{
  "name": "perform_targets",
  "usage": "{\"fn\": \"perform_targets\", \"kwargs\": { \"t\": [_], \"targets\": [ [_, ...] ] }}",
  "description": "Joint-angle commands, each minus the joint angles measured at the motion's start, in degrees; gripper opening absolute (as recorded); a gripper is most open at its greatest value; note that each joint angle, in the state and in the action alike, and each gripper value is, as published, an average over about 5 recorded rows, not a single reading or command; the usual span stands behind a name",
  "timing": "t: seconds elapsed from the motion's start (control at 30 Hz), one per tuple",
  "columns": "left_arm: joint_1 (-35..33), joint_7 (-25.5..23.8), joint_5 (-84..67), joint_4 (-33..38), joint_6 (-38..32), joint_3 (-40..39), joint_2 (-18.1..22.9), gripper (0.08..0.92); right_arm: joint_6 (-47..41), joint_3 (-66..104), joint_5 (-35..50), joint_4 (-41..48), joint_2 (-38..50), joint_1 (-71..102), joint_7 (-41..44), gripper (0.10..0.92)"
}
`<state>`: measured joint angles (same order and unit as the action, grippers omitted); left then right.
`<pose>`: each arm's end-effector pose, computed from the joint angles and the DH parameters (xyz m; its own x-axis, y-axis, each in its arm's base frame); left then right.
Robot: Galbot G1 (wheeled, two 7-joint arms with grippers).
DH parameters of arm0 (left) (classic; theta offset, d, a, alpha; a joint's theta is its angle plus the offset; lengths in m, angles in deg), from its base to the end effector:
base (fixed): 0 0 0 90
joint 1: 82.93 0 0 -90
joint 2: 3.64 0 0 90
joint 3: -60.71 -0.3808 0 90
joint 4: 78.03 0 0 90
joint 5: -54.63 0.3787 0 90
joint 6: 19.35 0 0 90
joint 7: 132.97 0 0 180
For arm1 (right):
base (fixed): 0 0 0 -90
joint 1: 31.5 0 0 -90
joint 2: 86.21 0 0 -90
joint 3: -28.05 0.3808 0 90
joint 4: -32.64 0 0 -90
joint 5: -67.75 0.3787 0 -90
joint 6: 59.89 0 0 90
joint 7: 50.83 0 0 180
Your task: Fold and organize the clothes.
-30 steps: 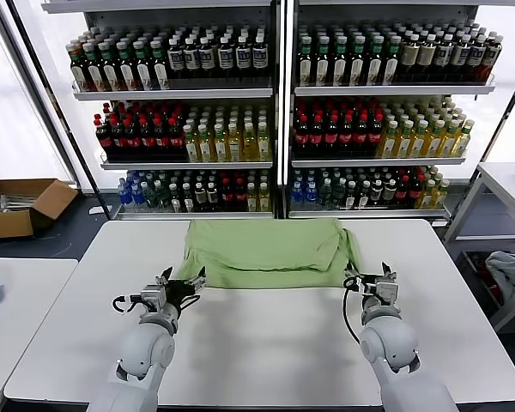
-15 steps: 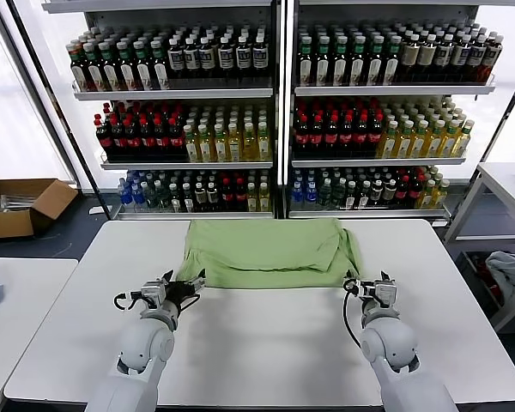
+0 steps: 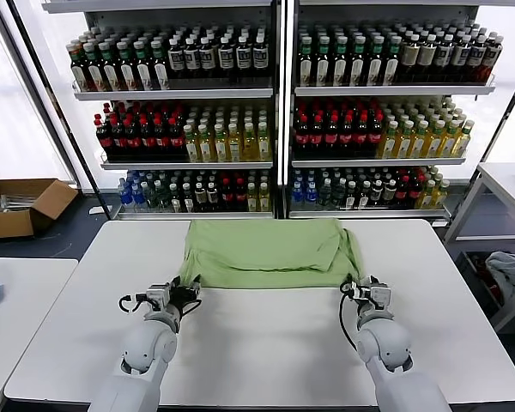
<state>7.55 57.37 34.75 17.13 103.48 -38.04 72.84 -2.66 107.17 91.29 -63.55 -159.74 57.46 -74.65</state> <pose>0.3757 0.0253 -0.3474 -0.8660 0.0277 0.4992 0.0191 0.9996 -0.0224 0.3759 -0.0282 -0.3394 -0.8577 0.1619 0.4880 0.1408 0.9868 -0.0800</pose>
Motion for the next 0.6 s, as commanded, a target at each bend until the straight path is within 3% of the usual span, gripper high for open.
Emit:
{"fn": "perform_targets", "kwargs": {
  "t": [0.03,0.37,0.6],
  "targets": [
    [-0.1,-0.1,0.1,-0.5,0.2,-0.1,0.0,0.410,-0.4,-0.1,0.1,0.4,-0.2,0.3,0.0,0.426],
    [-1.9,-0.8,0.9,0.6,0.2,0.1,-0.1,0.125,-0.4,-0.4,-0.4,-2.4,-0.1,2.1,0.3,0.147],
    [-4.0,-1.4,1.3,3.4,0.2,0.9,-0.2,0.084,-0.4,-0.2,-0.9,-6.7,-0.1,4.7,0.1,0.121]
  ]
}}
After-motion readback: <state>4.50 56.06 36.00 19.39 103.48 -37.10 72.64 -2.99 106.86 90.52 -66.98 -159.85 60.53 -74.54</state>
